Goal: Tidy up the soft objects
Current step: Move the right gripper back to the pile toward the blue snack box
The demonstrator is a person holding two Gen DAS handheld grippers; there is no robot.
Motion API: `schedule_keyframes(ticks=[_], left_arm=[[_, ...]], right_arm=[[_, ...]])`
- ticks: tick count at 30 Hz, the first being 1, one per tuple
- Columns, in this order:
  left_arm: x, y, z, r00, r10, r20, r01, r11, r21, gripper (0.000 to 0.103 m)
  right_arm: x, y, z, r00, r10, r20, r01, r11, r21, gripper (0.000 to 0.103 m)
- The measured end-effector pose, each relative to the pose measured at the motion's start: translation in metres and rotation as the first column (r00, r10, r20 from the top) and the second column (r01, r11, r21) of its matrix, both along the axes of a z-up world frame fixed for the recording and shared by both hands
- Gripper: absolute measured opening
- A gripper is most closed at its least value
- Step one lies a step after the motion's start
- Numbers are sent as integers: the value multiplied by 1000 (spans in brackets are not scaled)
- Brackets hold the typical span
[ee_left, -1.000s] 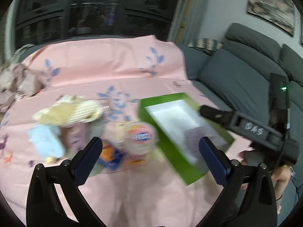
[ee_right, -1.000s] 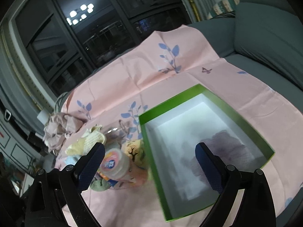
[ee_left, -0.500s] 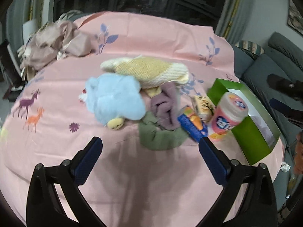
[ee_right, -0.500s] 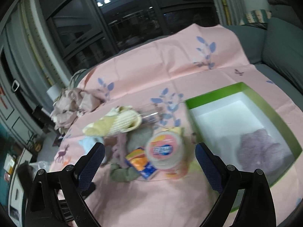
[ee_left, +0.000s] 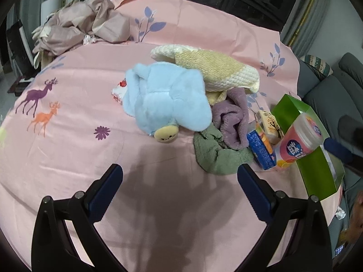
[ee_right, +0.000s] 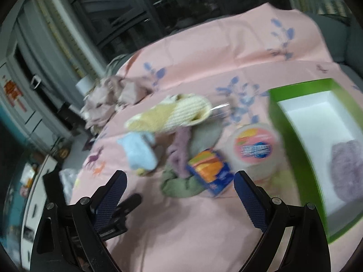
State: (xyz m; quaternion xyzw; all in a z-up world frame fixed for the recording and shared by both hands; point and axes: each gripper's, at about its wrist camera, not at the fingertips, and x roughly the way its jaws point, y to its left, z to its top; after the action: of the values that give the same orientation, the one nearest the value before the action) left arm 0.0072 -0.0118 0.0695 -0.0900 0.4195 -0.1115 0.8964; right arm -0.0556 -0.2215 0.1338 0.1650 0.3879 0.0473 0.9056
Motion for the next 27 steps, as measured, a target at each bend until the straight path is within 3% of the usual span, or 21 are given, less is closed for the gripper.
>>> schedule_keyframes(ticks=[2, 5, 9, 12, 15, 27], left_arm=[[1, 1, -2, 1000, 2, -9, -2, 1000, -8, 100], [3, 1, -6, 999, 8, -32, -8, 1000, -6, 96], [5, 1, -10, 999, 22, -48, -21, 1000, 15, 86], [5, 4, -11, 998, 33, -50, -31, 999, 29, 85], [6, 8, -11, 998, 32, -59, -32, 999, 13, 85], [7, 7, -12, 997, 24, -78, -25, 1000, -2, 85]], right_arm=[[5, 9, -6, 999, 34, -15, -34, 999, 1, 96], [17, 16, -19, 997, 33, -66, -35, 999, -21, 86], [35, 15, -44, 988, -20, -151, 3, 993, -115, 72], [46, 15, -58, 981, -85, -173, 41, 969, -243, 70], [55, 17, -69, 973, -94, -209, 24, 948, -318, 62], [62, 30, -88, 970, -133, -203, 21, 879, -476, 57]])
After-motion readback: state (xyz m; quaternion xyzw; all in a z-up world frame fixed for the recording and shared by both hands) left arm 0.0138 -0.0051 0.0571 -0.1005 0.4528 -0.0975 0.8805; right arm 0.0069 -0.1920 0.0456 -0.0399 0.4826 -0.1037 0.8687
